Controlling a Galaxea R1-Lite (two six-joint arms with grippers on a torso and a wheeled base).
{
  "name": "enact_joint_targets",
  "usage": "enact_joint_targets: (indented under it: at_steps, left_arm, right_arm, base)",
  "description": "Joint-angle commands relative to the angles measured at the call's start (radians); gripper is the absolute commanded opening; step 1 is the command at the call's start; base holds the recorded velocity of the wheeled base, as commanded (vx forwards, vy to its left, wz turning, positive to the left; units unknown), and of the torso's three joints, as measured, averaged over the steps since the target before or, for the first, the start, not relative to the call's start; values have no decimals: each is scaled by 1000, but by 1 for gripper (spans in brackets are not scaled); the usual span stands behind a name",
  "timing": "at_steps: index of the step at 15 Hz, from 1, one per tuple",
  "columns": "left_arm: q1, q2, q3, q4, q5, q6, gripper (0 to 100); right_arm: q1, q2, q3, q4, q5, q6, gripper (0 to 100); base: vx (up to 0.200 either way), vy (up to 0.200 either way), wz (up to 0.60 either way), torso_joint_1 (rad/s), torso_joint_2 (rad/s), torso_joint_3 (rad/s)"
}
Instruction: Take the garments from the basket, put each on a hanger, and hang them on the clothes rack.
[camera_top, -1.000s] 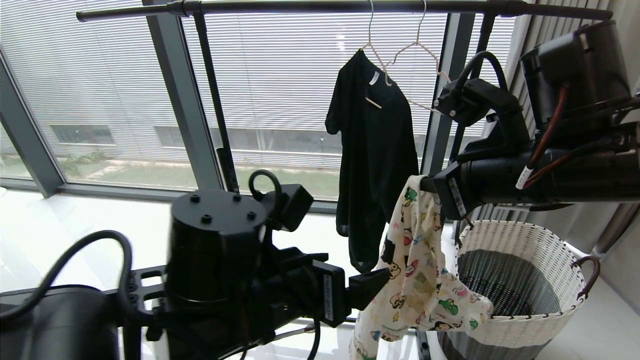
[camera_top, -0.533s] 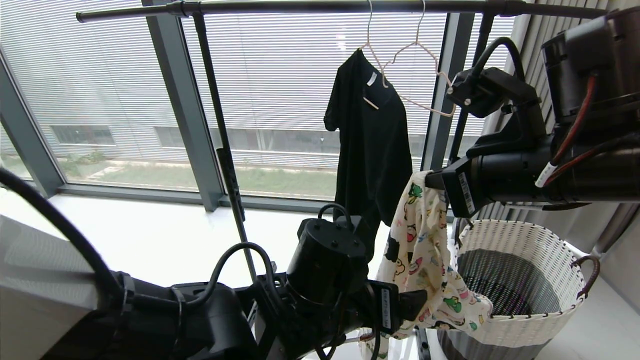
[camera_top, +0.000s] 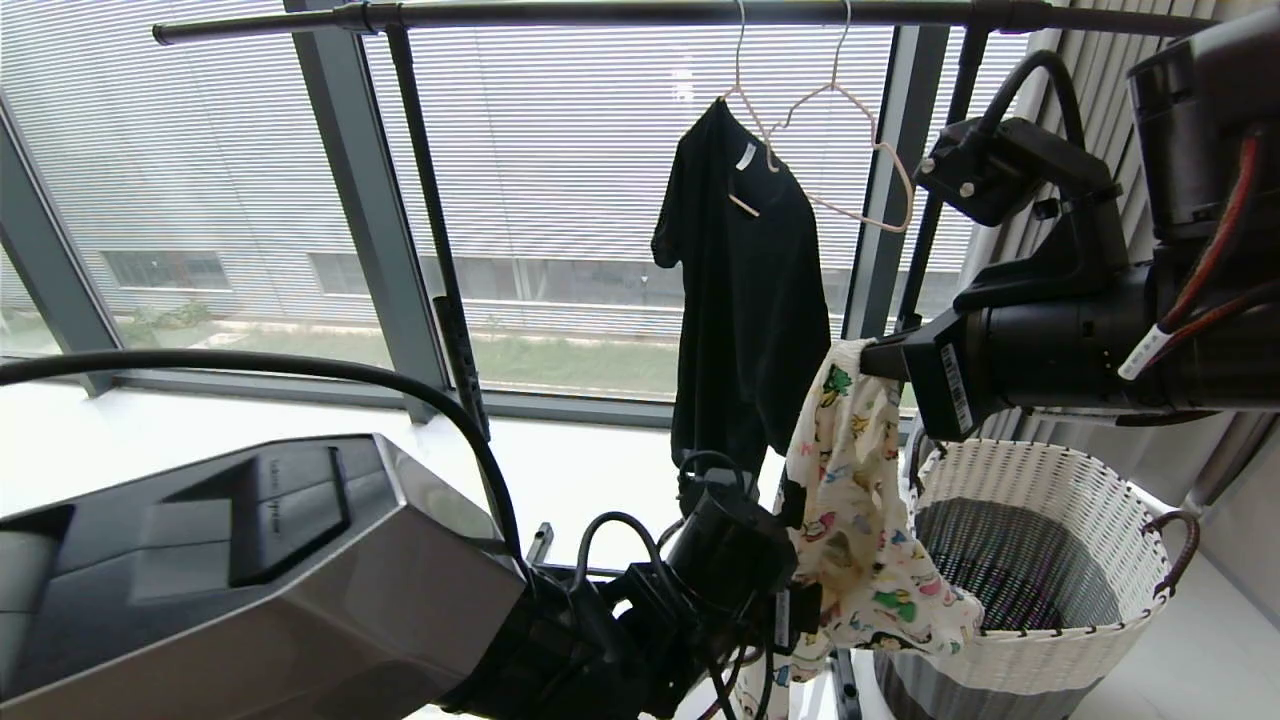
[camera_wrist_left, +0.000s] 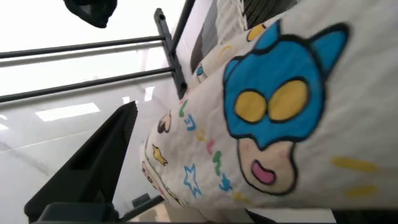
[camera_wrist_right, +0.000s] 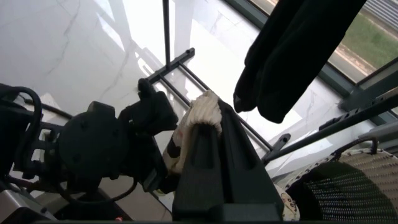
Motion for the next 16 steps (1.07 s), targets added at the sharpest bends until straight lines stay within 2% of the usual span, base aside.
enact_joint_targets:
  at_steps: [1, 2, 4, 6, 9, 10, 11, 16]
  left_arm:
    - [23, 58, 74, 2, 77, 90, 100]
    - [28, 38, 103, 2, 114, 115, 100]
    - [28, -74, 154, 2, 123, 121, 100]
    - [34, -233, 243, 4, 131, 171, 100]
    - [120, -506, 453, 4, 129, 354, 100]
    - [148, -548, 482, 4, 129, 386, 100]
    - [211, -621, 527, 4, 126, 444, 100]
    - [318, -723, 576, 6, 123, 509, 100]
  right_arm:
    - [1, -5, 23, -3, 1, 0, 0]
    - [2, 1, 30, -8, 1, -1, 0]
    - [4, 16, 32, -26, 1, 0, 0]
    - [4, 46, 32, -49, -2, 0, 0]
    - [5, 85, 32, -97, -4, 0, 0]
    - [10, 89, 32, -106, -4, 0, 0]
    - [33, 89, 30, -111, -4, 3, 0]
    - [54, 53, 40, -100, -8, 14, 0]
  base:
    - [0, 0, 0, 0, 0, 0]
    - [0, 0, 0, 0, 0, 0]
    - [0, 0, 0, 0, 0, 0]
    - [0, 0, 0, 0, 0, 0]
    - [0, 0, 0, 0, 0, 0]
    - [0, 0, 0, 0, 0, 0]
    - [0, 0, 0, 0, 0, 0]
    - [0, 0, 0, 0, 0, 0]
